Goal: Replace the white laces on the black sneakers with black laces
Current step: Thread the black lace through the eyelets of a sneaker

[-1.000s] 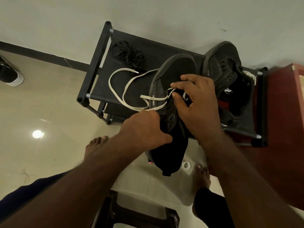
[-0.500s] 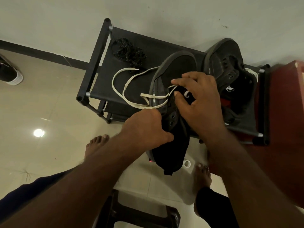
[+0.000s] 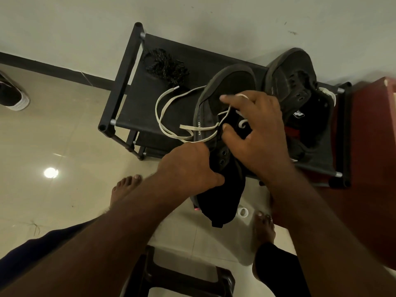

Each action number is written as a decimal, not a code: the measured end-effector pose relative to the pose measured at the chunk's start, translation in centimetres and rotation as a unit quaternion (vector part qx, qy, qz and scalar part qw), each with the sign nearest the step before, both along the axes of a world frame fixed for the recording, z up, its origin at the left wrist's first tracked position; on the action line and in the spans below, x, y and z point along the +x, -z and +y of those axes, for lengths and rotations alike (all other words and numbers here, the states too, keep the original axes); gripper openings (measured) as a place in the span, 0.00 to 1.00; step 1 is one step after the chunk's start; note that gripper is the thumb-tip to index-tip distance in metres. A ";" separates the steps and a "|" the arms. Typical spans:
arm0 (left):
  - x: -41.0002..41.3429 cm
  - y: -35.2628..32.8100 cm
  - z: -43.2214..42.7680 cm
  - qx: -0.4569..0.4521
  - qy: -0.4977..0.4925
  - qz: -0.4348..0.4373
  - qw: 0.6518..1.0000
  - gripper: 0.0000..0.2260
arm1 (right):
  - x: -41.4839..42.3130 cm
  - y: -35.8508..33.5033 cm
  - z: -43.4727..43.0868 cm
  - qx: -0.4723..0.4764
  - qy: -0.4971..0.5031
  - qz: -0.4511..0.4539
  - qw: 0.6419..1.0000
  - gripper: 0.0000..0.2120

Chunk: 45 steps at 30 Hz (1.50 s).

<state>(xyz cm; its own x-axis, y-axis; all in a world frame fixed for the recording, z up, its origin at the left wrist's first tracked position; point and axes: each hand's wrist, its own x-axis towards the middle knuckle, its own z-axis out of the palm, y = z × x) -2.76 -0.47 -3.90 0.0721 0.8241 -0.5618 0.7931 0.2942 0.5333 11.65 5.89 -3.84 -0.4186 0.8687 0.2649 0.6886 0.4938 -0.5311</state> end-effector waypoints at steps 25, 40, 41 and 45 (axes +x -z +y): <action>0.1 -0.1 0.1 -0.006 -0.022 -0.013 1.000 0.13 | -0.4 0.9 0.6 0.023 0.055 0.048 0.997 0.05; 1.4 -0.6 -0.6 0.031 -0.013 0.064 0.997 0.14 | 0.3 0.5 0.9 -0.007 0.031 0.024 0.999 0.07; 1.5 -0.7 -0.7 0.032 -0.021 0.064 0.997 0.13 | 0.2 0.6 0.9 -0.005 0.048 0.035 0.998 0.06; 1.5 -1.0 -0.8 0.034 -0.094 0.037 0.994 0.18 | -0.1 0.5 0.8 -0.023 0.102 0.112 0.988 0.03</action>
<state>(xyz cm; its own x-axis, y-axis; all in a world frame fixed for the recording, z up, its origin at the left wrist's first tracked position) -1.28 -1.24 -2.87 -0.1254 0.8559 -0.5017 0.7651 0.4053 0.5003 11.60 6.69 -4.39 -0.1683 0.9423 0.2893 0.6344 0.3281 -0.6999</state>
